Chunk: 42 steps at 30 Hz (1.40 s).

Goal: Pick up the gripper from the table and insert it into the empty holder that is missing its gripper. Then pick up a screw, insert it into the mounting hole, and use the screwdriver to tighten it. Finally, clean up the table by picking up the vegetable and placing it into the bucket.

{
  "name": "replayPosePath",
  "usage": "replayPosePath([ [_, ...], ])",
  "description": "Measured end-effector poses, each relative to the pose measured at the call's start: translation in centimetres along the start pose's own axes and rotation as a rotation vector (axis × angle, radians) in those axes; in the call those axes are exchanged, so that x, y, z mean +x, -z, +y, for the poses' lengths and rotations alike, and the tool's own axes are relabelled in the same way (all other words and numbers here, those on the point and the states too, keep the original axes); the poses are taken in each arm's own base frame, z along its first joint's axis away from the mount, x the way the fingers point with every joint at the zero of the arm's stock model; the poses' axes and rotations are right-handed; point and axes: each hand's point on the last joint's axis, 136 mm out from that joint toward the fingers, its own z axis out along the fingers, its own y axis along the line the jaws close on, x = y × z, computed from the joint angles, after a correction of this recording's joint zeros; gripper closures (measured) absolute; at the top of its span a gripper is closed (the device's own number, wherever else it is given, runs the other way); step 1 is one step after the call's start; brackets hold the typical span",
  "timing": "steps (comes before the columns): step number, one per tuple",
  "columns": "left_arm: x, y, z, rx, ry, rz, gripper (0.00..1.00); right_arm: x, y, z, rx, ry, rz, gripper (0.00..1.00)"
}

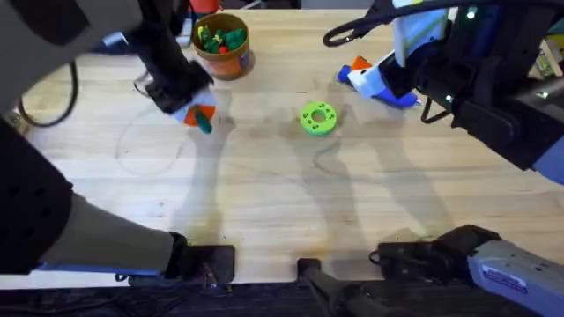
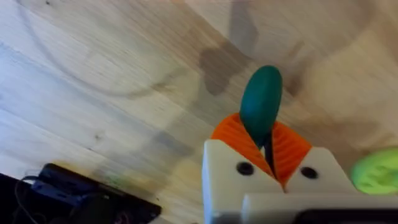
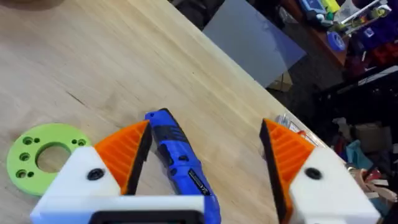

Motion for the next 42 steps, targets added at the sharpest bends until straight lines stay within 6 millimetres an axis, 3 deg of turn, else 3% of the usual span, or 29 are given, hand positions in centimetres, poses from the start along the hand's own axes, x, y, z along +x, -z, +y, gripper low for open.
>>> replayPosePath([
  [4,-1.6,3.5,-2.9,0.121,-0.007,-0.055,0.977,0.0,0.0,0.0,0.0,0.0,0.0,0.008],
  [7,-4.1,5.7,-5.8,0.244,-0.018,-0.157,0.977,0.0,0.0,0.0,0.0,0.0,0.0,0.008],
  [12,-7.7,8.1,-9.7,0.416,-0.034,-0.319,0.977,0.0,0.0,0.0,0.0,0.0,0.0,0.008],
  [17,-10.5,10.2,-12.2,0.528,-0.04,-0.451,0.977,0.0,0.0,0.0,0.0,0.0,0.0,0.008],
  [21,-11.7,10.0,-12.7,0.531,-0.033,-0.488,0.977,0.0,0.0,0.0,0.0,0.0,0.0,0.008],
  [28,-12.3,6.7,-12.8,0.47,-0.02,-0.444,0.884,0.0,0.0,0.0,0.0,0.0,0.0,0.008],
  [35,-12.4,5.7,-12.8,0.452,-0.014,-0.43,0.334,0.0,0.0,0.0,0.0,0.0,0.0,0.008],
  [38,-12.4,5.7,-12.8,0.452,-0.015,-0.43,0.052,0.0,0.0,0.0,0.0,0.001,0.0,0.008],
  [42,-12.2,5.7,-12.8,0.458,-0.018,-0.416,0.015,0.1,0.0,-0.1,0.002,0.009,0.002,0.008],
])
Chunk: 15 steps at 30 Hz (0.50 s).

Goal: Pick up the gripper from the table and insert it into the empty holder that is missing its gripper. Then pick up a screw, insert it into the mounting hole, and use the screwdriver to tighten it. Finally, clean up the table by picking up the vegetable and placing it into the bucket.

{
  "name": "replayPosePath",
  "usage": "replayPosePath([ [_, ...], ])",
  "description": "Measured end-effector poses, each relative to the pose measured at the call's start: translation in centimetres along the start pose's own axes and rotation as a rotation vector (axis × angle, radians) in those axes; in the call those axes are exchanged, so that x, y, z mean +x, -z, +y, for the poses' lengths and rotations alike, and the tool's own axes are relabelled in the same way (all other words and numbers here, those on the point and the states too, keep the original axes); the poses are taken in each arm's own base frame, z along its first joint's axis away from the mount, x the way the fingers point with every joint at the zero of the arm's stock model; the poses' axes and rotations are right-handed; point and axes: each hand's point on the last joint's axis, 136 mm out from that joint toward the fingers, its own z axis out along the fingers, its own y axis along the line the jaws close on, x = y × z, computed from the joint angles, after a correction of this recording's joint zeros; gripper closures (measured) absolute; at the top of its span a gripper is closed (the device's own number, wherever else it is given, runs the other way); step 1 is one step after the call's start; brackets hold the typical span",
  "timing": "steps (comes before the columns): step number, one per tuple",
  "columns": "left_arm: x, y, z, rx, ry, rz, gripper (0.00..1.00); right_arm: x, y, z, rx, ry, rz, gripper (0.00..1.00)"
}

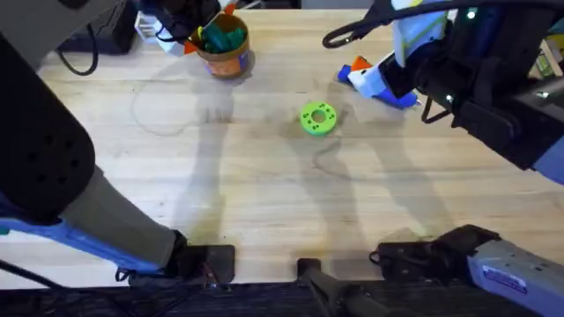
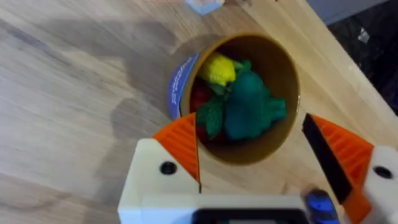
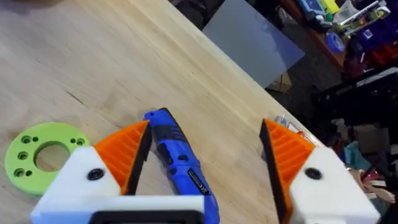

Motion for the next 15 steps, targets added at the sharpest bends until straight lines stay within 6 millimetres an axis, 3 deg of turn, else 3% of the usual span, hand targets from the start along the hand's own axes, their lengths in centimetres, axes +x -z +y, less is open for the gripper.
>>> replayPosePath([
  [3,1.1,1.1,0.0,0.002,-0.017,0.057,0.015,0.0,0.1,-0.1,0.001,0.001,0.0,0.008],
  [5,1.7,2.9,-0.1,0.0,-0.047,0.091,0.015,-0.3,0.5,-0.3,0.007,-0.007,-0.011,0.008],
  [15,5.6,18.8,1.1,0.063,-0.369,0.088,0.015,-1.5,5.6,-2.2,0.025,-0.05,-0.046,0.008],
])
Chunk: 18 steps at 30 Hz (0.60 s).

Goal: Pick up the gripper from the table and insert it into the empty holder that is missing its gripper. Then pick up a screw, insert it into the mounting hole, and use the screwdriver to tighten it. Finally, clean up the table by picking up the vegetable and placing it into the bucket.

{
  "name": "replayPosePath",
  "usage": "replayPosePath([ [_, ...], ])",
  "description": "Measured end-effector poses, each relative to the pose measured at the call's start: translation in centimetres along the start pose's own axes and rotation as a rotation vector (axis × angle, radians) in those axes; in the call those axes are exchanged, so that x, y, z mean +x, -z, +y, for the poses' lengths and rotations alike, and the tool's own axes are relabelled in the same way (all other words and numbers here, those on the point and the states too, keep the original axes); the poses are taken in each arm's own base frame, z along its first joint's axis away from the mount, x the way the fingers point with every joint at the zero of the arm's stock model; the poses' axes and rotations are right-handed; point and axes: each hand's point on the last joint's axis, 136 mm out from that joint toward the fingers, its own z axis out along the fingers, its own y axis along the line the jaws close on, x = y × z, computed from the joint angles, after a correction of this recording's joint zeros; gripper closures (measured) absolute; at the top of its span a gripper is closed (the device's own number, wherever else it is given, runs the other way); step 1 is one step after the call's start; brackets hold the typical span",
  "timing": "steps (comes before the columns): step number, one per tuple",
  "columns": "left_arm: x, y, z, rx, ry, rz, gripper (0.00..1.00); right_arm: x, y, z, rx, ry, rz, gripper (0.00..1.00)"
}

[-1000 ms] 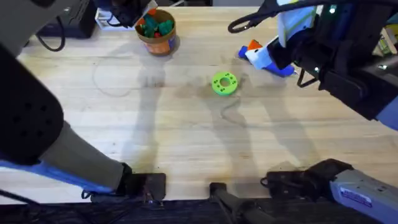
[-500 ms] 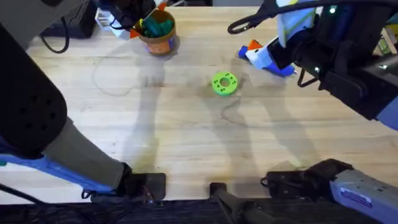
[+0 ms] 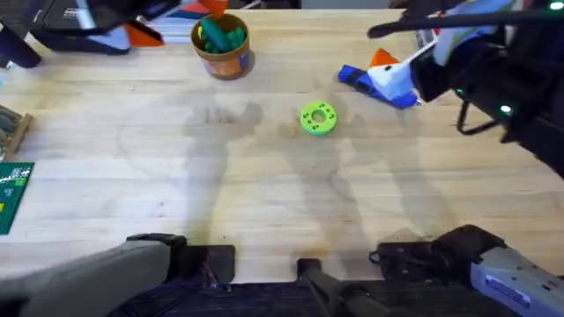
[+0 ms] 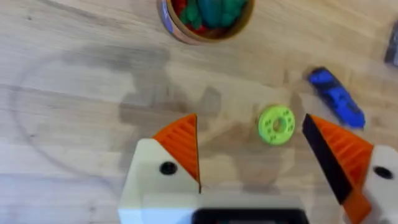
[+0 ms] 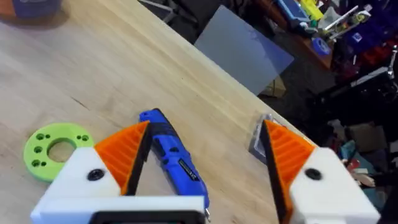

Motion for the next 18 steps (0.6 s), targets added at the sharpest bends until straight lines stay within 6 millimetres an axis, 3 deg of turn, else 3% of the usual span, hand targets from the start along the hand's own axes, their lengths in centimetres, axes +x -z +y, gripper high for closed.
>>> replayPosePath([
  [4,2.3,4.0,0.2,0.011,-0.15,-0.023,0.015,0.1,1.9,-0.4,0.0,-0.044,0.0,0.008],
  [9,4.5,6.9,0.6,0.014,-0.328,-0.043,0.015,1.8,3.8,0.0,-0.021,-0.174,0.052,0.008],
  [13,4.9,8.0,0.5,0.02,-0.397,-0.075,0.015,3.0,4.6,0.4,-0.03,-0.284,0.094,0.008],
  [18,5.3,8.0,0.7,0.015,-0.425,-0.059,0.014,4.4,5.1,1.0,-0.038,-0.413,0.153,0.007],
])
